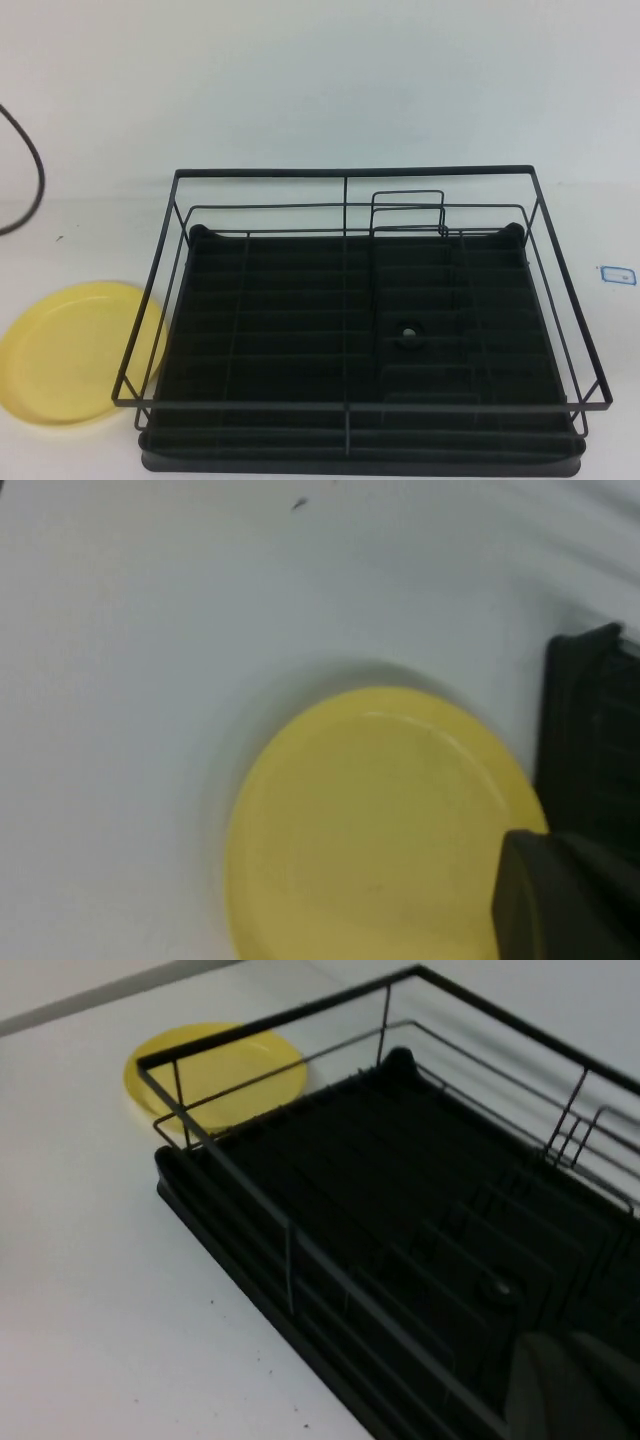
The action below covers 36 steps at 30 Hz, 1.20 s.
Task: Place plate on rack
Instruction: Pick up the plate from the table
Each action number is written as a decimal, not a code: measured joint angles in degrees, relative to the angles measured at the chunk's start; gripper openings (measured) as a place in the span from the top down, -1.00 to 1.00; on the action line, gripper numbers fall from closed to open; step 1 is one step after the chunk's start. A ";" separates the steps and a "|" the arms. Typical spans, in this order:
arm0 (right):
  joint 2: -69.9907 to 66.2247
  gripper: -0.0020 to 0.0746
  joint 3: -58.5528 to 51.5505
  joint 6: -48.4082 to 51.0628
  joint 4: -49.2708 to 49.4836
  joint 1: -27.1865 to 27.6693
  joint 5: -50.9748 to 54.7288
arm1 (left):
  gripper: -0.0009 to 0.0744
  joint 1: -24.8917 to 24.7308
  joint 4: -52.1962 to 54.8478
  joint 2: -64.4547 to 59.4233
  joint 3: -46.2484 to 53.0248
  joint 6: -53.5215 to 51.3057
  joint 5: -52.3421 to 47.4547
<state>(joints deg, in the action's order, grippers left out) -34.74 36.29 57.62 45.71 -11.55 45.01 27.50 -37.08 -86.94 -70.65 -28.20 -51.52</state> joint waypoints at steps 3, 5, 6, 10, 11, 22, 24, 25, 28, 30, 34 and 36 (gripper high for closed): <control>-5.63 0.94 -0.32 -3.59 0.74 0.00 -1.77 | 0.98 -1.83 2.58 -1.27 1.43 0.94 2.36; -10.35 0.93 -0.32 -3.95 2.08 0.00 -2.13 | 0.98 -3.10 5.27 -2.07 1.96 1.64 3.72; -12.82 0.92 -0.08 -3.95 2.61 0.00 -2.13 | 0.97 -3.40 7.32 -2.67 1.95 2.49 3.82; -20.94 0.84 3.22 -3.95 3.14 0.00 -2.02 | 0.77 -3.57 12.10 -5.86 1.95 6.46 4.10; -22.68 0.79 4.50 -3.95 3.14 0.00 -1.90 | 0.65 -3.57 12.61 -6.65 1.95 6.56 4.22; -29.30 0.16 17.18 -4.19 3.63 0.00 2.91 | 0.04 -3.57 12.85 -17.08 1.95 7.86 6.12; -29.30 0.15 17.73 -4.17 3.63 0.00 3.57 | 0.03 -3.57 12.85 -18.94 1.95 7.86 7.00; -29.30 0.15 17.82 -4.17 3.63 0.00 3.85 | 0.03 -3.57 12.74 -19.90 1.95 7.86 7.33; -29.30 0.14 17.85 -4.17 3.63 0.00 4.66 | 0.03 -3.57 12.39 -22.58 1.95 7.86 7.86; -29.30 0.14 17.85 -4.17 3.63 0.00 4.89 | 0.04 -3.57 11.01 -24.08 1.95 7.07 8.09; -29.30 0.14 17.85 -4.17 3.75 0.00 5.61 | 0.05 -3.57 8.10 -26.41 1.70 4.69 8.24; -29.30 0.14 17.85 -4.17 4.06 0.00 5.76 | 0.16 -3.57 7.74 -27.31 1.45 4.31 8.44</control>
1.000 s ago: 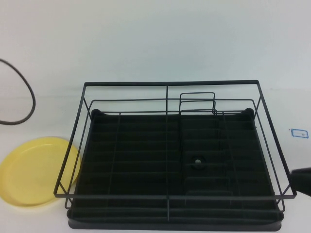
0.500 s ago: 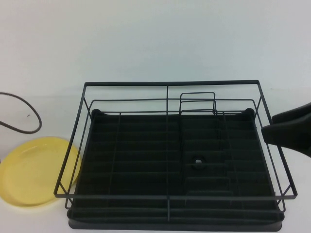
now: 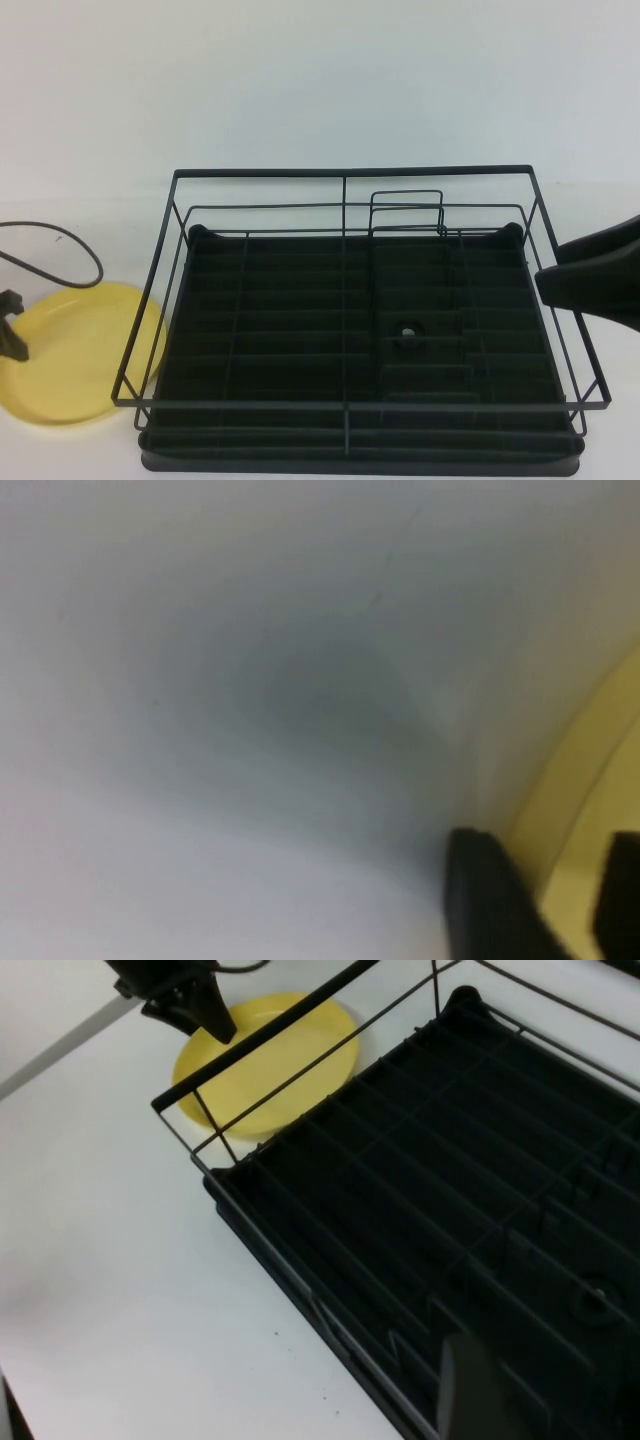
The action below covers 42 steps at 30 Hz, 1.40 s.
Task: Place plate on rack
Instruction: Pick up the plate from the table, then hand over the plate
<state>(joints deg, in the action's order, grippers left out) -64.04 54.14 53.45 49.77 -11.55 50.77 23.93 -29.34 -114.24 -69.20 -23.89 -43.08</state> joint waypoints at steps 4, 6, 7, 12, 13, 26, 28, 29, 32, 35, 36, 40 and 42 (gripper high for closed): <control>0.00 0.14 0.00 0.00 0.69 0.00 1.00 | 0.77 0.12 -1.02 -0.19 0.00 -3.74 0.49; 0.00 0.14 0.00 0.00 0.90 0.00 1.85 | 0.87 0.34 -2.93 0.35 0.11 -5.22 0.84; 0.00 0.14 0.00 0.00 1.18 0.00 2.44 | 0.90 0.49 -3.51 0.98 0.35 -6.14 0.88; 0.00 0.14 0.00 0.00 3.01 0.00 3.61 | 0.94 0.47 -6.93 11.83 0.52 -8.96 1.93; 0.00 0.14 0.00 0.00 3.87 0.00 3.61 | 0.94 0.47 -6.95 14.97 0.52 -8.96 2.49; 0.00 0.03 0.00 7.99 28.01 -0.09 3.92 | 0.95 -12.90 -12.75 56.69 5.78 -13.35 1.93; 0.00 -0.13 0.00 9.28 31.33 -0.09 3.92 | 0.95 -17.60 -12.75 62.64 8.41 -12.14 2.85; 0.00 -0.23 0.00 9.55 32.48 -0.09 4.01 | 0.95 -19.24 -12.75 65.16 9.64 -11.11 3.59; 0.00 -0.44 0.00 10.12 34.27 -0.09 5.11 | 0.95 -23.88 -12.65 70.35 12.33 -10.41 6.56; 0.00 -0.49 0.00 10.47 36.19 -0.09 6.81 | 0.95 -25.82 -12.42 72.49 13.33 -10.03 6.56; 0.00 -0.50 0.00 11.02 36.83 -0.09 7.34 | 0.95 -25.82 -12.57 72.49 13.33 -9.60 6.01; 0.00 -0.51 0.00 13.57 39.88 -0.09 11.51 | 0.95 -25.82 -14.66 71.66 13.33 -9.31 3.65; 0.00 -0.51 0.00 14.72 40.53 -0.23 12.40 | 0.95 -25.82 -17.18 71.51 13.38 -10.89 3.40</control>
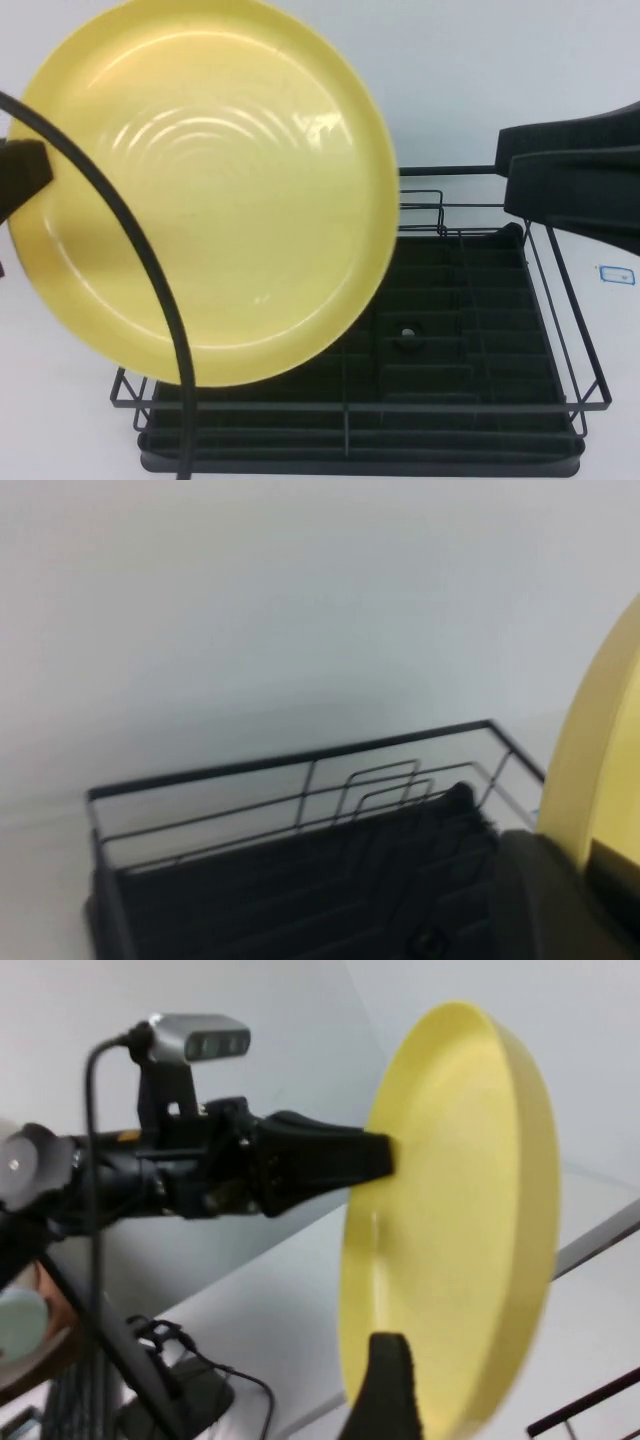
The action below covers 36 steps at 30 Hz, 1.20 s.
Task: Place plate on rack
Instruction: Hand over the plate
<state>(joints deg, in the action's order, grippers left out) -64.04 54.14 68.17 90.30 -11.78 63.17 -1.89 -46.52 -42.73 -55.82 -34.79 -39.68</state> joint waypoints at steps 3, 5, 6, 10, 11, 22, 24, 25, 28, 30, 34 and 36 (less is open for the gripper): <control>-0.25 -0.52 0.04 1.83 0.00 0.00 0.10 | 0.95 0.00 -4.78 0.00 0.00 -3.30 0.00; -1.14 -0.52 0.14 2.36 0.22 -0.37 0.10 | 0.95 0.00 -6.07 0.10 0.00 -4.20 0.00; -1.65 -0.52 0.14 2.39 0.53 -0.48 0.10 | 0.95 0.00 -6.67 -0.03 0.00 -4.71 -0.25; -4.70 -0.52 0.14 3.02 2.32 -2.12 0.10 | 0.95 0.00 -9.63 -1.64 0.00 -6.66 -2.39; -5.49 -0.52 0.14 3.42 2.91 -2.79 0.10 | 0.95 0.00 -10.01 -1.88 0.00 -6.77 -2.68; -10.16 -0.52 4.65 5.84 4.71 -8.95 -1.91 | 0.94 0.00 -12.16 -3.37 0.00 -9.09 -2.91; -10.25 -0.52 5.68 5.89 4.61 -8.95 -3.92 | 0.94 0.00 -11.07 -3.37 0.00 -8.84 -2.77; -10.25 -0.52 6.39 5.89 4.36 -8.95 -6.26 | 0.94 0.00 -10.70 -3.37 0.00 -8.84 -2.77; -9.65 -0.52 9.03 5.89 3.27 -8.95 -16.00 | 0.95 0.00 -10.44 -3.37 0.00 -8.61 -2.77; -9.52 -0.52 10.81 5.89 2.67 -8.95 -19.13 | 0.95 0.00 -10.31 -3.37 0.00 -8.62 -2.67; -9.36 -0.52 13.45 5.04 1.73 -8.95 -15.66 | 0.95 0.00 -9.38 -3.78 0.00 -8.62 -1.33; -9.06 -0.52 13.96 4.34 0.66 -8.95 -13.83 | 0.95 0.00 -9.38 -4.28 0.00 -8.62 -1.06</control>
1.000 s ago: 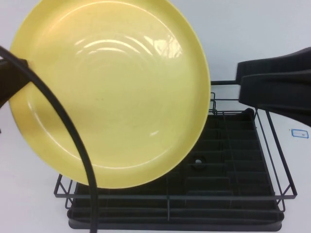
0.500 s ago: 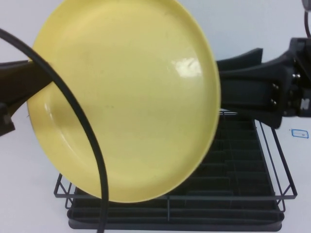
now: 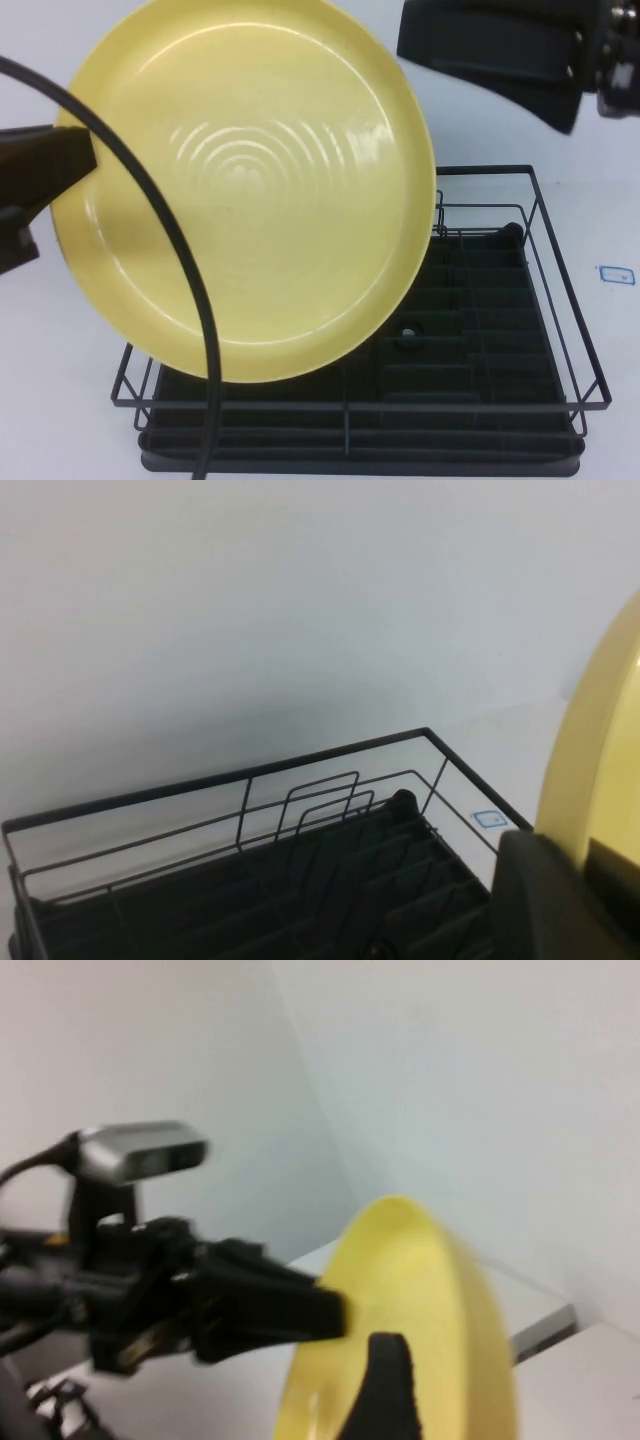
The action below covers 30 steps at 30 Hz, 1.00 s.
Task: Place plate on rack
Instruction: Hand over the plate, then place the plate on the rack
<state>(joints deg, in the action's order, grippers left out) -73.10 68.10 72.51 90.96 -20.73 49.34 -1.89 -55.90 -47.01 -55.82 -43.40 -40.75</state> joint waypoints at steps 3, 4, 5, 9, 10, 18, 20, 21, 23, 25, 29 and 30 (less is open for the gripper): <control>-0.02 -0.52 0.20 -2.29 -3.02 0.00 2.28 | 0.95 0.00 0.00 -0.85 0.00 0.00 0.08; -0.02 -0.52 0.20 -3.57 -4.49 0.00 3.23 | 0.95 0.00 0.00 -0.95 0.00 0.00 0.34; -0.15 -0.52 0.20 -4.80 -5.83 0.00 4.56 | 0.95 0.00 0.00 -1.10 0.00 0.00 0.64; -1.35 -0.52 0.30 -7.68 -8.76 0.00 9.80 | 0.95 0.00 -1.74 -1.90 0.00 -0.64 1.57; -1.96 -0.52 0.30 -7.93 -9.15 0.00 10.59 | 0.95 0.00 -3.03 -2.19 0.00 -1.72 1.52; -5.80 0.54 0.30 -5.93 -10.23 -0.03 12.10 | 0.91 0.00 -11.30 -2.97 0.09 -9.05 -1.79; -6.18 0.61 0.32 -3.27 -11.40 -0.03 10.05 | 0.81 0.00 -11.86 -2.97 0.09 -8.89 -2.67; -6.19 0.62 0.59 -1.82 -11.95 0.07 9.28 | 0.70 0.00 -12.16 -2.97 0.09 -7.71 -2.97; -6.32 0.64 1.74 1.63 -14.37 0.07 8.30 | 0.33 -0.10 -13.13 -2.97 0.09 -4.18 -3.44; -6.32 0.65 3.32 3.16 -18.46 -0.16 7.05 | -0.17 -0.10 -14.34 -3.07 0.09 -0.09 -2.27; -6.32 0.65 6.04 4.56 -32.84 -0.16 -0.17 | -0.72 0.00 -20.48 -3.07 -0.18 3.40 2.66; -6.32 0.65 6.14 4.66 -36.41 -0.16 -2.43 | -0.77 0.00 -22.45 -3.07 -0.15 2.36 3.52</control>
<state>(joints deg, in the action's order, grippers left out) -79.42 74.25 77.17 54.55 -20.89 46.91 -1.89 -78.35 -50.08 -55.97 -41.05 -37.23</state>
